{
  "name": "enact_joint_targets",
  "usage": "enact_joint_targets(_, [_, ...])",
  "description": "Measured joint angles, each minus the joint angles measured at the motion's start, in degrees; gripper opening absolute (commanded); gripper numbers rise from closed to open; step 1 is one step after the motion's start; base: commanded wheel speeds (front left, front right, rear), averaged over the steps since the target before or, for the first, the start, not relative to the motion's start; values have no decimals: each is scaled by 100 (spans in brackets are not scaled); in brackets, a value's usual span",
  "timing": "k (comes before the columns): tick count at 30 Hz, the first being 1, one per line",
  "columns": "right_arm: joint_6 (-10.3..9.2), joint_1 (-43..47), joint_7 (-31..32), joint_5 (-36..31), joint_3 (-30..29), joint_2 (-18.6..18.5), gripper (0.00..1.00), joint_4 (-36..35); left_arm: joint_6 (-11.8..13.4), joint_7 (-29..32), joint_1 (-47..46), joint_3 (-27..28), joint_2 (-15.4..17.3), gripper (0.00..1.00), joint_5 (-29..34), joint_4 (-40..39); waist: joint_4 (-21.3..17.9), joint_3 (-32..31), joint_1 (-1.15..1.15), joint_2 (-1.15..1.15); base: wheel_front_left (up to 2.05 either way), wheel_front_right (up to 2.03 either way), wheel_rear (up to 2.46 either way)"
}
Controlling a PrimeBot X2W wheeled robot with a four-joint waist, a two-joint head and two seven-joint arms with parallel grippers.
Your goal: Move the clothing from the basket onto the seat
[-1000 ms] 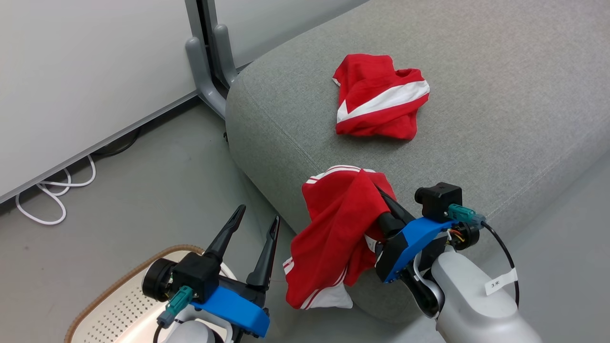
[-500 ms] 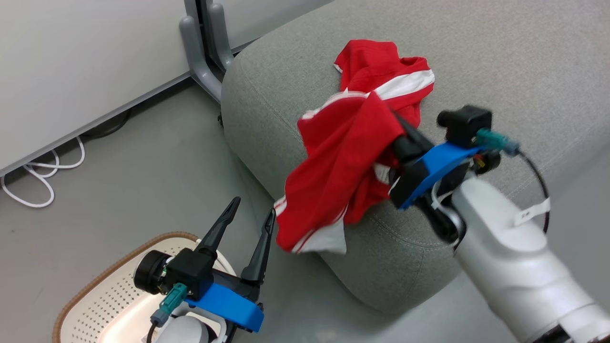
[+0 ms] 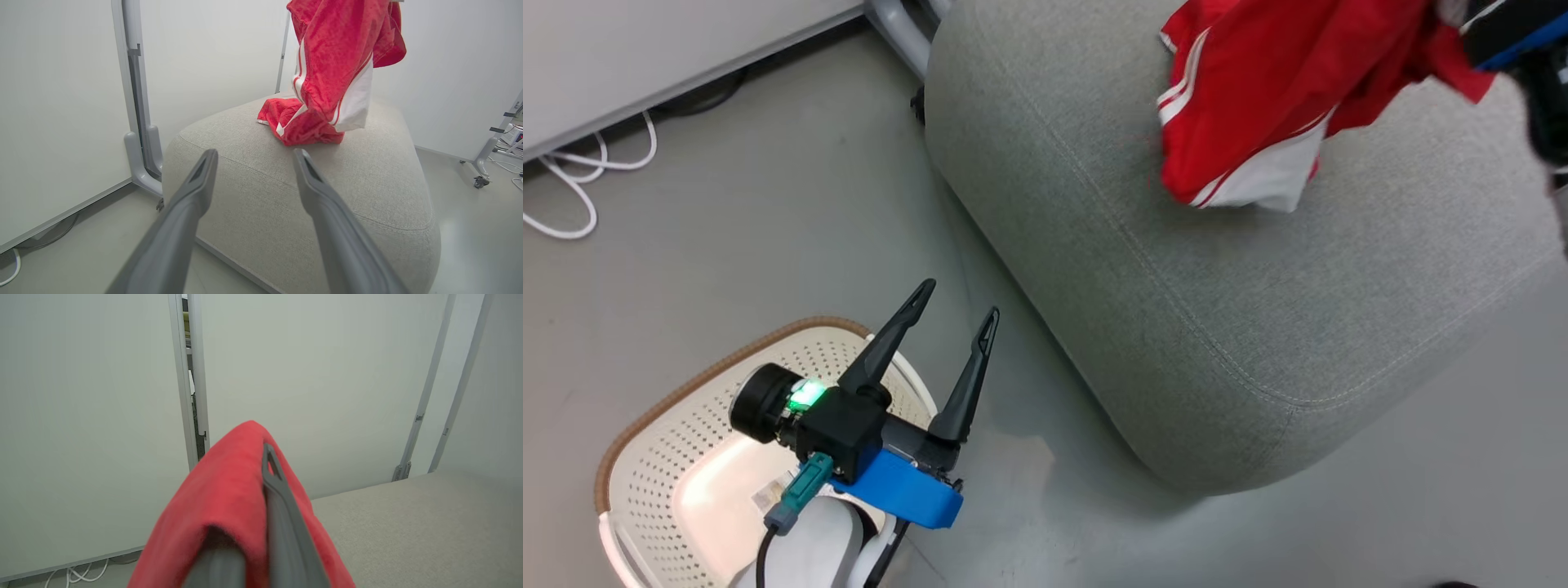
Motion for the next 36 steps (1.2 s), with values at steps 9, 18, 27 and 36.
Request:
enact_joint_targets(9, [0,-381,-305,-81,-854,-485,0,397,0,-1,-472,-152,297,100,197,-477,305,862,0,0,0,0,0])
enact_joint_targets(18, [0,-39,-502,-198,-1198,-123,0,1103,0,-1,-683,-121,482,100,336,-764,509,1671,1,0,0,0,0])
enact_joint_targets(27, [0,148,-521,-316,-1494,-4,0,1532,11,0,-808,-92,458,100,372,-829,724,1946,1,0,0,0,0])
enact_joint_targets(36, [0,248,-522,-517,-1605,83,57,1588,33,0,-826,-52,383,100,367,-748,833,1873,0,0,0,0,0])
